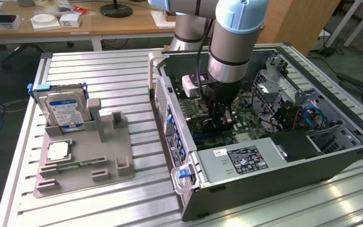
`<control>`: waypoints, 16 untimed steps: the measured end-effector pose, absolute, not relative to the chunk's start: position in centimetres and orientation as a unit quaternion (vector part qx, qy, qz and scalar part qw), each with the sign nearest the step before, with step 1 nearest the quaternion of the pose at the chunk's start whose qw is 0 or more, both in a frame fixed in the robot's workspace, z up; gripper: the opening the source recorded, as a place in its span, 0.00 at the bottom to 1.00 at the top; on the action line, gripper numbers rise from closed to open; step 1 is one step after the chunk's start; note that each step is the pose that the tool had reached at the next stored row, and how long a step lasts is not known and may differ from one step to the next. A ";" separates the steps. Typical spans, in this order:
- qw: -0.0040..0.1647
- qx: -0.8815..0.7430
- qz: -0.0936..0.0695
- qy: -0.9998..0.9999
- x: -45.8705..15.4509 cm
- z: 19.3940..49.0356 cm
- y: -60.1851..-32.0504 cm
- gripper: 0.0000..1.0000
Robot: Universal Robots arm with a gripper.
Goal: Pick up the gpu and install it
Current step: 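Insert the gpu into the slot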
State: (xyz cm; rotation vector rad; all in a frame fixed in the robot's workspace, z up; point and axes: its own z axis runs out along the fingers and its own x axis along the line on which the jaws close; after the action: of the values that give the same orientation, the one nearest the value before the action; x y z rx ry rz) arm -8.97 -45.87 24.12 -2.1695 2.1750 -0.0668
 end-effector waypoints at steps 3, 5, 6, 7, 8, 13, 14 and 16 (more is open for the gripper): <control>0.034 -0.706 -0.022 0.707 -9.0 24.1 -45.9 0.27; 0.034 -0.706 -0.022 0.708 -9.0 24.0 -45.9 0.27; 0.034 -0.706 -0.022 0.708 -9.0 24.0 -45.9 0.27; 0.034 -0.706 -0.022 0.708 -9.0 24.0 -45.9 0.27; 0.034 -0.706 -0.022 0.707 -9.0 24.0 -45.9 0.27; 0.035 -0.706 -0.022 0.707 -9.0 23.9 -45.9 0.27; 0.034 -0.706 -0.022 0.707 -9.0 23.9 -45.9 0.27; 0.034 -0.706 -0.022 0.707 -9.0 23.9 -45.9 0.27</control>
State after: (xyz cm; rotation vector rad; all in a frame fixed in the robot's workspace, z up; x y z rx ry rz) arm -9.03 -45.87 23.87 -2.1693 2.1751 -0.0665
